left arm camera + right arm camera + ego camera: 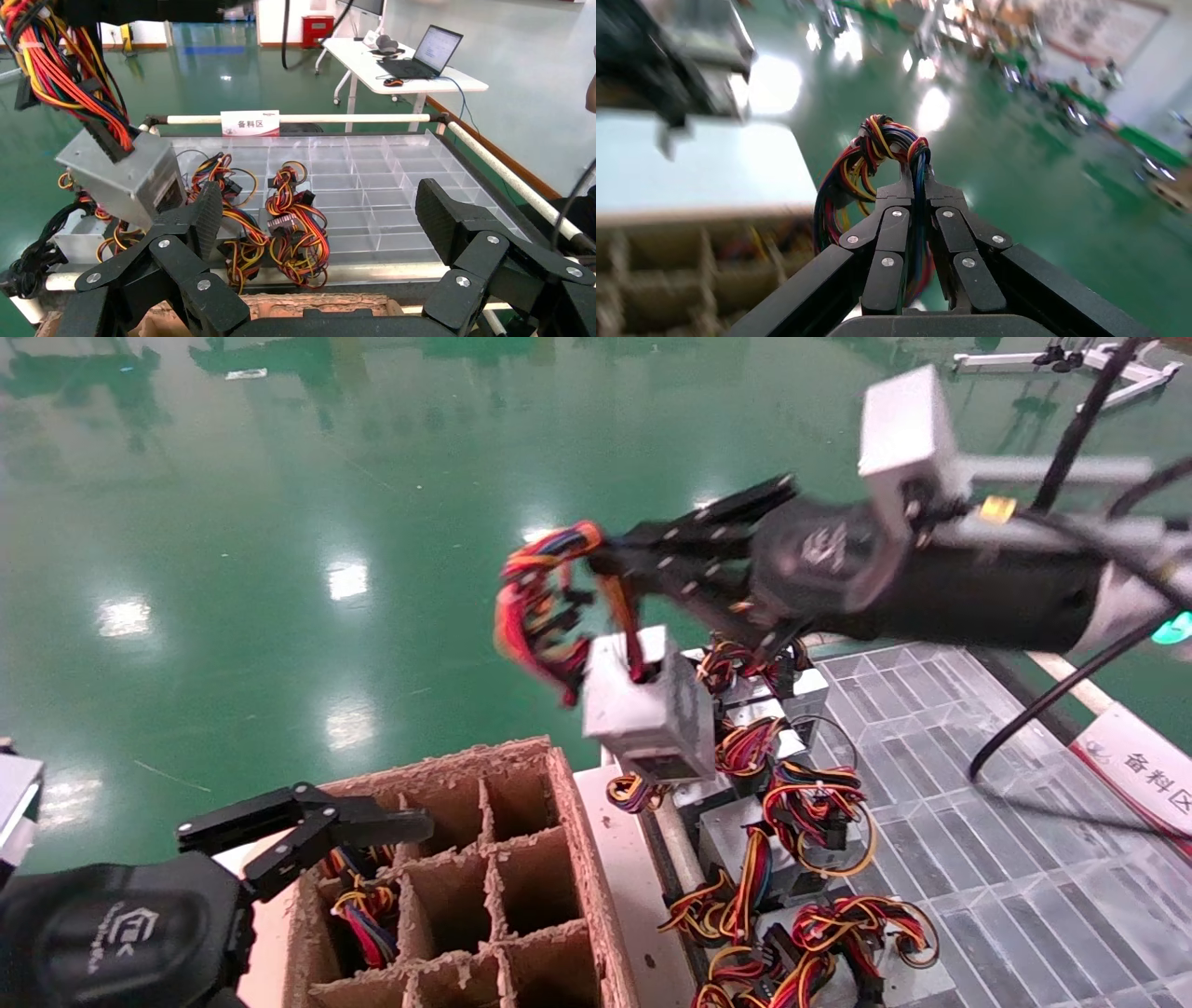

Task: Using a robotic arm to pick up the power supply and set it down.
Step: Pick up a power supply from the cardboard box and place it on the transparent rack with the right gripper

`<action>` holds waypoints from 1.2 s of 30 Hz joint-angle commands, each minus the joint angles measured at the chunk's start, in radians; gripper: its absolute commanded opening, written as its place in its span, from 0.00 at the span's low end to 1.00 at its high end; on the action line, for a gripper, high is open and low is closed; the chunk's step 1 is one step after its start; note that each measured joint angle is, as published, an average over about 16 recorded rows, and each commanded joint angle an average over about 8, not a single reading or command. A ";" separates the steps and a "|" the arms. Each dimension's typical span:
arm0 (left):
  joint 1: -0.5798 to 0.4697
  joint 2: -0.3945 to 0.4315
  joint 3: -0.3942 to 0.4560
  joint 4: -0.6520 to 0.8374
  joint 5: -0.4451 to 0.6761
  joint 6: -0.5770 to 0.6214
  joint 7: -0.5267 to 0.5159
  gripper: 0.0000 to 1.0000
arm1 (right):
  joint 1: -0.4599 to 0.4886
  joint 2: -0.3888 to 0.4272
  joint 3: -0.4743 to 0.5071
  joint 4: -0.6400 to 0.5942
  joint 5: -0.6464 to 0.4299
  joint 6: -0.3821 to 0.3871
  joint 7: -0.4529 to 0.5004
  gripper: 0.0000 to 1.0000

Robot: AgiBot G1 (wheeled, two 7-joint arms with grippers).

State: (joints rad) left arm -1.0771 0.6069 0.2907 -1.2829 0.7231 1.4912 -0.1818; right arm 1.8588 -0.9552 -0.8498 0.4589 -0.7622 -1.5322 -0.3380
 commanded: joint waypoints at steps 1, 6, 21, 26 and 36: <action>0.000 0.000 0.000 0.000 0.000 0.000 0.000 1.00 | 0.052 0.021 -0.015 -0.015 -0.038 0.005 0.014 0.00; 0.000 0.000 0.000 0.000 0.000 0.000 0.000 1.00 | 0.163 0.042 -0.049 -0.043 -0.120 0.001 0.013 0.00; 0.000 -0.001 0.001 0.000 -0.001 -0.001 0.001 1.00 | 0.401 0.059 -0.145 -0.085 -0.323 0.006 -0.014 0.00; 0.000 -0.001 0.002 0.000 -0.001 -0.001 0.001 1.00 | 0.454 0.042 -0.181 -0.124 -0.400 0.034 -0.050 0.00; 0.000 -0.001 0.002 0.000 -0.002 -0.001 0.001 1.00 | 0.480 0.009 -0.214 -0.217 -0.471 0.096 -0.191 0.00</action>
State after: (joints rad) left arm -1.0776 0.6059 0.2930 -1.2829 0.7215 1.4902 -0.1807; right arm 2.3348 -0.9476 -1.0656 0.2457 -1.2357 -1.4365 -0.5271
